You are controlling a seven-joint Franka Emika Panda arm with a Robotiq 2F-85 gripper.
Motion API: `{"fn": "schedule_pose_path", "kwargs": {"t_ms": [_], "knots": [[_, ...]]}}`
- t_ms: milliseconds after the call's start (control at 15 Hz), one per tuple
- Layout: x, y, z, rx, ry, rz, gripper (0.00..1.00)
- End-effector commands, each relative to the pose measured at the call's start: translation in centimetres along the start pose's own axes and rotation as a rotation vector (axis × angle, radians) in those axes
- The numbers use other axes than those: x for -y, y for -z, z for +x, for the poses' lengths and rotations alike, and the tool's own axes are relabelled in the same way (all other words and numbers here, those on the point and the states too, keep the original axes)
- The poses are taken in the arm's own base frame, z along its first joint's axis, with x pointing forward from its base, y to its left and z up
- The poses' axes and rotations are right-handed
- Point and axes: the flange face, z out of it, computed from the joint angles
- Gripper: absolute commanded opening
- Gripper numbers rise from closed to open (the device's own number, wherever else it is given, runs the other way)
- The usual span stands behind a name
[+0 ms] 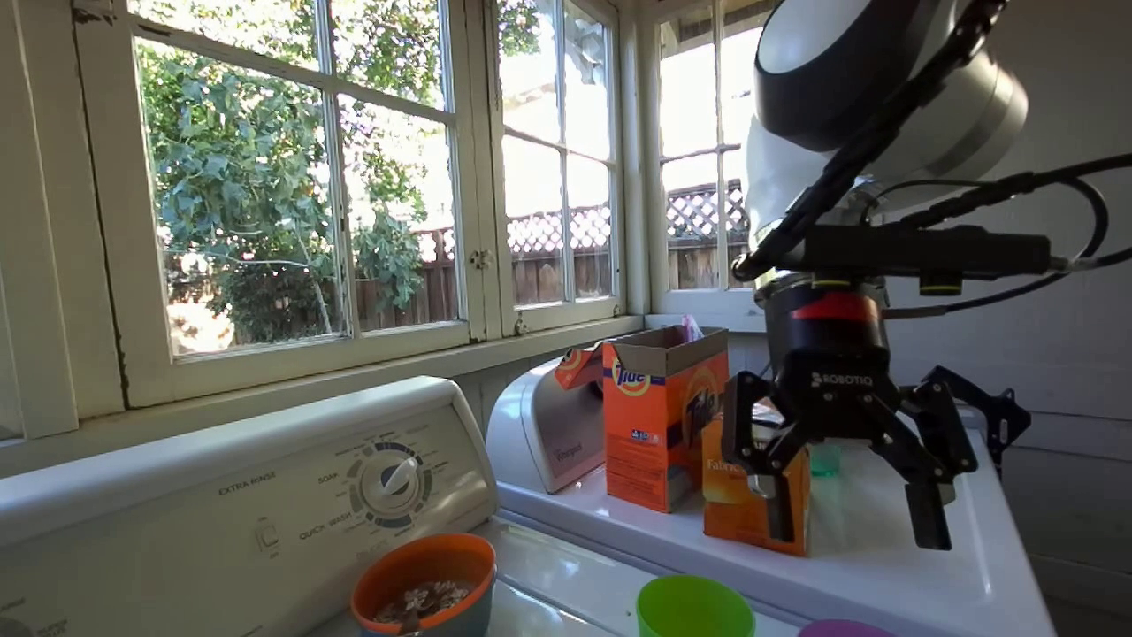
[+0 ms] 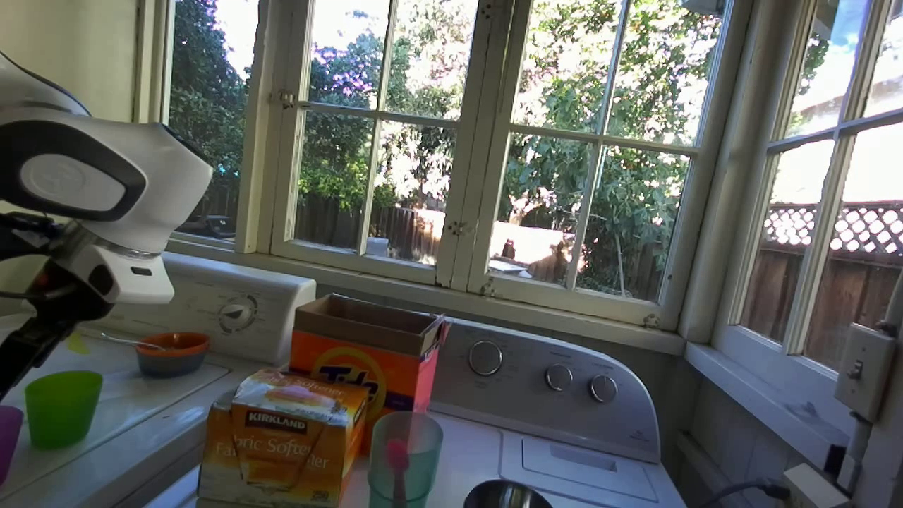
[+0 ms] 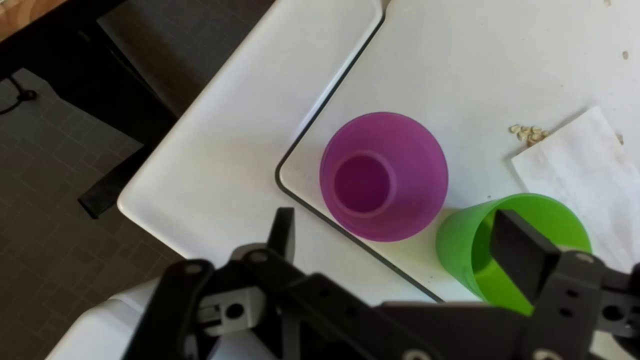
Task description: Flip the purple cup upside down
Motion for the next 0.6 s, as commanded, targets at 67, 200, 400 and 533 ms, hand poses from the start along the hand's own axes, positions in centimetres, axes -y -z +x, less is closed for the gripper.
{"fn": "schedule_pose_path", "kwargs": {"t_ms": [67, 200, 400, 533], "knots": [[0.1, -2.0, 0.6, 0.010, -0.012, -0.040, 1.00], [-0.1, -2.9, 0.9, 0.021, -0.014, -0.054, 1.00], [0.0, -4.1, 1.4, 0.036, -0.014, -0.073, 1.00], [0.2, -4.7, 1.6, 0.044, -0.014, -0.076, 1.00]]}}
